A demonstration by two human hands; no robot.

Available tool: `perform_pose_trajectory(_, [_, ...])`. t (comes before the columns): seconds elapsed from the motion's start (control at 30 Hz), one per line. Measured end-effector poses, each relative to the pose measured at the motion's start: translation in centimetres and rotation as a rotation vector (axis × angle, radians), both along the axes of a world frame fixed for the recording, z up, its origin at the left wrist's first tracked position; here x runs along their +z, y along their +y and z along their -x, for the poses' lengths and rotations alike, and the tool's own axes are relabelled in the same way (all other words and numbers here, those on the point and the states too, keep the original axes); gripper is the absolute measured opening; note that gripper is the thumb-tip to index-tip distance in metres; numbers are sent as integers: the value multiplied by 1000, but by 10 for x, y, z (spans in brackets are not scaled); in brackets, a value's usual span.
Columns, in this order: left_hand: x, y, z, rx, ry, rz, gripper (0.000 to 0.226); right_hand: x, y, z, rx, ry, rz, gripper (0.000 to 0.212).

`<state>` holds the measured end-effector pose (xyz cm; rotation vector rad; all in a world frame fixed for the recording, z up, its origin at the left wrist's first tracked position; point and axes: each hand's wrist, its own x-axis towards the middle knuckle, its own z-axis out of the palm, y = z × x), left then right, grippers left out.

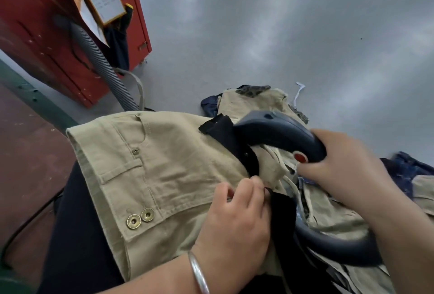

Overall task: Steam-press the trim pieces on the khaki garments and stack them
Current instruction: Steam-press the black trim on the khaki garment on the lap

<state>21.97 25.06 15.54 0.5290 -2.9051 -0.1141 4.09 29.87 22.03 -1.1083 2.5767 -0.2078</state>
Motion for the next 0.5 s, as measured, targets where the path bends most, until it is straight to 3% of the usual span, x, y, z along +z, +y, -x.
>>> perform_pose_trajectory(0.2, [-1,2,0,5,10,0,41,-13,-55,18,-24,92,93,16])
perform_pose_trajectory(0.37, [-1,2,2,29,37,-16,37,20,-27,26,-45,30,282,24])
perform_pose_trajectory(0.43, [-2,2,3,25,51,-14,37,33,-5,22,9,0,250,36])
perform_pose_trajectory(0.5, [-3,2,3,22,56,-14,39,37,12,16,74,6,132,35])
